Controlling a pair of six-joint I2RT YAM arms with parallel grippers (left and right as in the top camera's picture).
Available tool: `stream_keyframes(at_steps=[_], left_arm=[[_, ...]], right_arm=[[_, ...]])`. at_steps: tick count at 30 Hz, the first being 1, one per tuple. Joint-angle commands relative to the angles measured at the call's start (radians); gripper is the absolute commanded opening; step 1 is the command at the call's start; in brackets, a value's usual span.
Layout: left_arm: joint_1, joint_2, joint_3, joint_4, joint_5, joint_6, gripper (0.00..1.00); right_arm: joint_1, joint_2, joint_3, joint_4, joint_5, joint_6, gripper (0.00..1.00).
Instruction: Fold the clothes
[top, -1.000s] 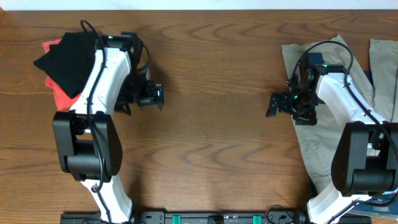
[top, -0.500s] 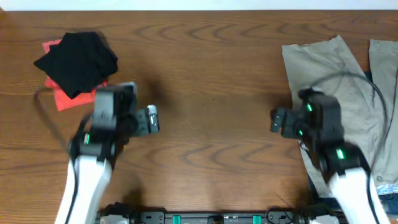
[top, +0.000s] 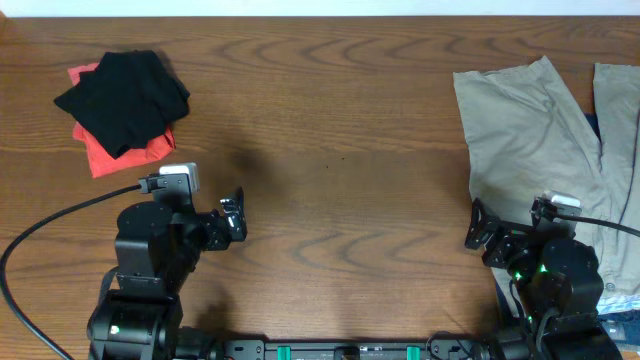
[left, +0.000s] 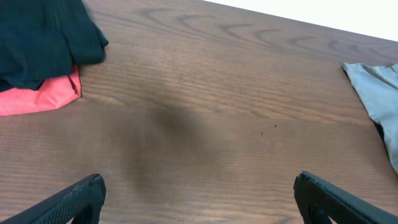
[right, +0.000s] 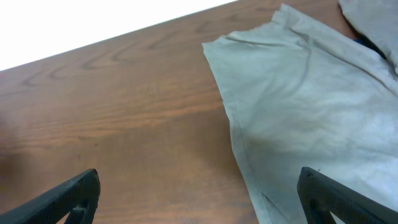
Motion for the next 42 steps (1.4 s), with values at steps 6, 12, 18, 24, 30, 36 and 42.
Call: stream_keyframes(at_steps=[6,12,18,24,30,36,42], left_arm=[[-0.002,0.013,-0.004,-0.002,-0.008,-0.009,0.98],[-0.002,0.013,-0.004,-0.002,-0.008,-0.009,0.98],[-0.002,0.013,-0.004,-0.002,-0.008,-0.009,0.98],[-0.002,0.013,-0.004,-0.002,-0.008,-0.009,0.98],[-0.002,0.013,-0.004,-0.002,-0.008,-0.009,0.98],[-0.002,0.013,-0.004,-0.002,-0.008,-0.009,0.98],[-0.002,0.013,-0.004,-0.002,-0.008,-0.009,0.98]], right_arm=[[0.008,-0.002,-0.010,-0.095,0.020,0.017,0.99],[0.007,-0.002,-0.010,-0.195,0.020,0.017,0.99],[0.000,-0.033,-0.016,-0.273,0.020,0.017,0.99],[-0.068,-0.153,-0.018,-0.369,0.009,0.017,0.99],[-0.159,-0.329,-0.050,-0.306,0.021,-0.043,0.99],[-0.191,-0.412,-0.158,-0.084,0.021,-0.180,0.99],[-0.191,-0.415,-0.343,0.298,0.021,-0.229,0.99]])
